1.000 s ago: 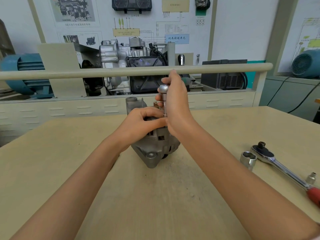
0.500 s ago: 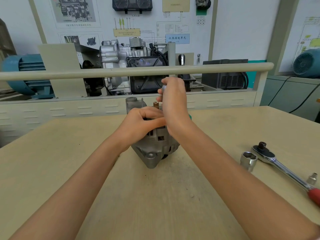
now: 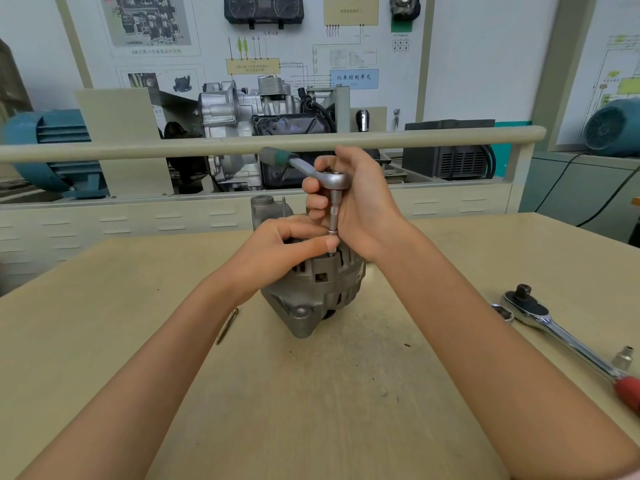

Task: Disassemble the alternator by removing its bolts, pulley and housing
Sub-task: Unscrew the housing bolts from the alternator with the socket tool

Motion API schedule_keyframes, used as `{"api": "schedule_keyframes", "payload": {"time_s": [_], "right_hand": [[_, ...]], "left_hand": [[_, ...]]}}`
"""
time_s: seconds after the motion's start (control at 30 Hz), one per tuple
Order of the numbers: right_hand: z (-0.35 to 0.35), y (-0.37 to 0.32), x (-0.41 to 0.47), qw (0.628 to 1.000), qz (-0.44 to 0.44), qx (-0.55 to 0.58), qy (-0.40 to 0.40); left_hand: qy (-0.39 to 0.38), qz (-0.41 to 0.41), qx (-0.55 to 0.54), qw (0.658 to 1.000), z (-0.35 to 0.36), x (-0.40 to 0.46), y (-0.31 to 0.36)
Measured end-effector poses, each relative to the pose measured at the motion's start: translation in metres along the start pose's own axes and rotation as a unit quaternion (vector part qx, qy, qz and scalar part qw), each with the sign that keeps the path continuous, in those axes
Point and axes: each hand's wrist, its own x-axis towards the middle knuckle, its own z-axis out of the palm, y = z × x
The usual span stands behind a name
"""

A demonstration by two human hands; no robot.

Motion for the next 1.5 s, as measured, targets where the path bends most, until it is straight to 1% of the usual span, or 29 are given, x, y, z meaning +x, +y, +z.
{"api": "schedule_keyframes", "payload": {"time_s": [0.07, 0.1, 0.17, 0.23, 0.3, 0.37, 0.4, 0.5, 0.6, 0.7, 0.8, 0.87, 0.9, 0.93, 1.0, 1.1, 1.17, 1.23, 1.3, 1.37, 1.43, 1.5], "right_hand": [[0.000, -0.002, -0.001, 1.000, 0.007, -0.012, -0.018], [0.001, -0.002, -0.001, 1.000, 0.006, -0.018, -0.009], [0.005, 0.000, -0.002, 0.998, -0.011, -0.027, 0.047], [0.010, 0.004, -0.003, 0.990, -0.057, -0.039, 0.123], [0.015, 0.009, -0.004, 0.974, -0.104, -0.108, 0.167], [0.018, 0.014, -0.005, 0.957, -0.122, -0.192, 0.180], [0.020, 0.014, -0.006, 0.952, -0.123, -0.209, 0.184], [0.020, 0.016, -0.005, 0.948, -0.128, -0.215, 0.195], [0.018, 0.015, -0.004, 0.961, -0.106, -0.181, 0.179], [0.015, 0.009, -0.003, 0.982, -0.067, -0.107, 0.142], [0.008, 0.005, -0.001, 0.996, -0.034, -0.050, 0.070], [0.004, 0.004, -0.002, 0.998, -0.012, -0.053, 0.013], [0.004, 0.004, -0.002, 0.998, -0.009, -0.060, 0.002], [0.005, 0.004, -0.001, 0.998, -0.012, -0.067, 0.010], [0.010, 0.008, -0.001, 0.992, -0.049, -0.093, 0.073], [0.019, 0.020, -0.002, 0.958, -0.132, -0.188, 0.174], [0.022, 0.025, -0.002, 0.940, -0.172, -0.209, 0.206], [0.020, 0.023, -0.001, 0.942, -0.172, -0.187, 0.219], [0.016, 0.016, 0.001, 0.956, -0.130, -0.152, 0.213], [0.012, 0.009, 0.002, 0.976, -0.071, -0.095, 0.181], [0.009, 0.004, 0.002, 0.990, -0.028, -0.057, 0.124], [0.007, 0.001, 0.000, 0.997, -0.002, -0.054, 0.055]], "left_hand": [[0.005, 0.002, -0.007, 1.000, 0.000, 0.000, -0.001], [0.011, 0.004, -0.008, 1.000, 0.001, 0.000, -0.001], [0.026, 0.017, -0.004, 1.000, 0.003, 0.000, -0.001], [0.042, 0.030, 0.003, 0.999, 0.005, 0.000, -0.002], [0.053, 0.032, 0.002, 0.998, 0.005, 0.000, -0.003], [0.055, 0.035, 0.006, 0.998, 0.006, 0.000, -0.003], [0.054, 0.036, 0.009, 0.998, 0.006, 0.000, -0.003], [0.051, 0.032, 0.009, 0.998, 0.007, 0.000, -0.001], [0.034, 0.024, 0.014, 0.999, 0.005, -0.001, -0.001], [0.016, 0.012, 0.015, 1.000, 0.002, -0.001, 0.000], [0.001, 0.013, 0.015, 1.000, 0.000, -0.001, 0.000], [-0.007, 0.011, 0.003, 1.000, 0.001, -0.001, 0.001], [-0.007, 0.011, -0.004, 1.000, 0.001, -0.002, 0.001], [-0.002, 0.016, -0.007, 1.000, 0.001, -0.001, 0.000], [0.013, 0.033, -0.004, 0.999, 0.003, -0.002, 0.001], [0.039, 0.054, 0.006, 0.998, 0.006, -0.002, 0.000], [0.054, 0.046, 0.017, 0.997, 0.007, -0.003, -0.001], [0.057, 0.041, 0.016, 0.997, 0.008, -0.002, -0.001], [0.054, 0.040, 0.015, 0.998, 0.008, -0.001, -0.001], [0.053, 0.031, 0.017, 0.998, 0.007, 0.000, -0.001], [0.040, 0.023, 0.023, 0.999, 0.005, 0.000, -0.002], [0.020, 0.019, 0.032, 0.999, 0.003, 0.000, -0.002]]}}
